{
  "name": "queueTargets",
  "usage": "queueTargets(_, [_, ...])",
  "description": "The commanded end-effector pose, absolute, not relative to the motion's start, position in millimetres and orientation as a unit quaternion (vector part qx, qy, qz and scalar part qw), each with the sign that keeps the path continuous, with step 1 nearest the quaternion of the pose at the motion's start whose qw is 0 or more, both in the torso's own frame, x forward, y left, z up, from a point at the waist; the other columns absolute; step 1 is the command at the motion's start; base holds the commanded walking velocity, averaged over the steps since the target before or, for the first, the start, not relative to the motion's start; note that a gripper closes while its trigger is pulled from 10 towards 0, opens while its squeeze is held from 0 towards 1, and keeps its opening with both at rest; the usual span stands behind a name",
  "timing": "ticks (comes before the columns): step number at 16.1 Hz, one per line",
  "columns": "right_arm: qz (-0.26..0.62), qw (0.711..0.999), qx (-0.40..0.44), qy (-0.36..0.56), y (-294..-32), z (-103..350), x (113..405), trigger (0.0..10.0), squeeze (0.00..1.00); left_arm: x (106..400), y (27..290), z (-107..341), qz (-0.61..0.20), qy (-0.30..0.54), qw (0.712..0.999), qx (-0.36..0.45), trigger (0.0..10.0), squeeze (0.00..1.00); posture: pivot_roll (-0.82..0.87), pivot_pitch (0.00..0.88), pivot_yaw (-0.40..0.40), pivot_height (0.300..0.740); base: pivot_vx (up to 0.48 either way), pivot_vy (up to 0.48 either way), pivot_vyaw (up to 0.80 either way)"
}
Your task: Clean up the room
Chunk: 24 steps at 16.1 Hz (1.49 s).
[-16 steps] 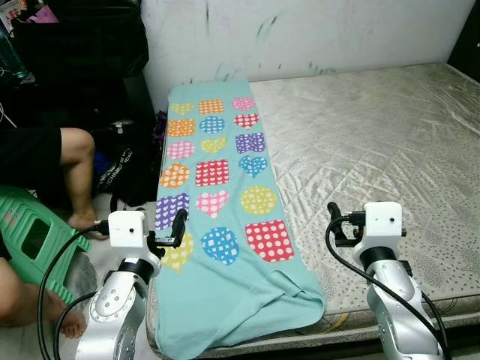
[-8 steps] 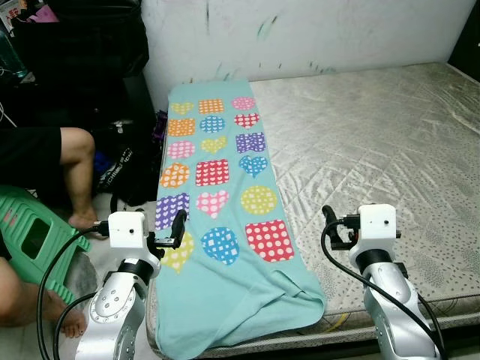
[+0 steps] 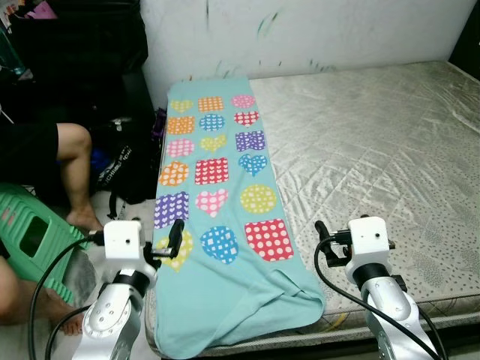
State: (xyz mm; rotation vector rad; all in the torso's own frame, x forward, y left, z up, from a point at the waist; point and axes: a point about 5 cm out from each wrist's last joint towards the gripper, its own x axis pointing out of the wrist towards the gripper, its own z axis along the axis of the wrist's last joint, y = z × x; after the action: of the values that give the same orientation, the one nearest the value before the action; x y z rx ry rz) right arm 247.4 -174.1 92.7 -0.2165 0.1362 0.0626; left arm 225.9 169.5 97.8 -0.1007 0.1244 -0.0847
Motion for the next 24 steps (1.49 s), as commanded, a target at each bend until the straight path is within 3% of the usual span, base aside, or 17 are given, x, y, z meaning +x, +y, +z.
queueTargets(1, [0.042,0.991,-0.107,0.07,-169.6,94.2,244.5,10.0,0.0,223.0,170.9,101.1,-0.044,0.063,0.996,-0.039,10.0,0.0,-0.09,0.08,0.053,0.74,0.0,0.0,0.0])
queueTargets(9, [0.083,0.981,-0.117,0.132,-162.2,88.2,220.7,10.0,0.0,208.1,169.3,103.1,-0.046,0.086,0.995,-0.037,10.0,0.0,-0.09,0.163,0.052,0.74,0.0,0.0,0.0])
queueTargets(24, [0.091,0.978,-0.118,0.149,-161.1,89.8,213.1,10.0,0.0,206.2,166.5,103.1,-0.051,0.098,0.993,-0.035,10.0,0.0,-0.1,0.181,0.054,0.74,0.0,0.0,0.0])
